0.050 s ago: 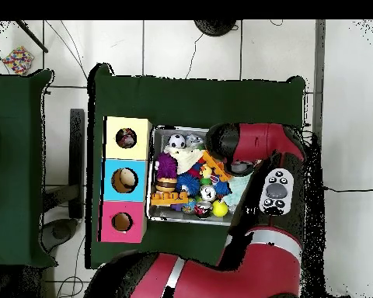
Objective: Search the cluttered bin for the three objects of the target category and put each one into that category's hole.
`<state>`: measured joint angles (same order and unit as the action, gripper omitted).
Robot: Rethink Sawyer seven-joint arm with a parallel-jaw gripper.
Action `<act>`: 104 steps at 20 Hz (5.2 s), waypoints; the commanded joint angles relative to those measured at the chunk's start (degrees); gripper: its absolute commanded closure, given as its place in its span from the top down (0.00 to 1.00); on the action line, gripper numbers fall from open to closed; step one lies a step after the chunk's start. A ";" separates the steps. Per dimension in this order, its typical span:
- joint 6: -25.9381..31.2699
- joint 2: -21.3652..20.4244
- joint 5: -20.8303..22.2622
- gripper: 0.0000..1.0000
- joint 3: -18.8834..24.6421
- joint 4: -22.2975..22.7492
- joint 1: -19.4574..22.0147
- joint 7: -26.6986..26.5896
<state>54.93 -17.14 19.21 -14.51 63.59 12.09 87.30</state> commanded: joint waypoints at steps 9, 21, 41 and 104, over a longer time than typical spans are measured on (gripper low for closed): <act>4.02 4.44 -4.55 1.00 10.79 2.31 5.71 -2.92; 6.64 2.08 -7.44 0.00 17.11 5.64 10.09 -6.22; 10.02 -7.22 -7.53 0.00 14.08 8.76 6.32 1.96; 8.00 -18.10 -19.26 1.00 11.33 20.18 -0.07 -0.60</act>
<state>56.72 -37.11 -9.95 -3.05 87.16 12.02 88.27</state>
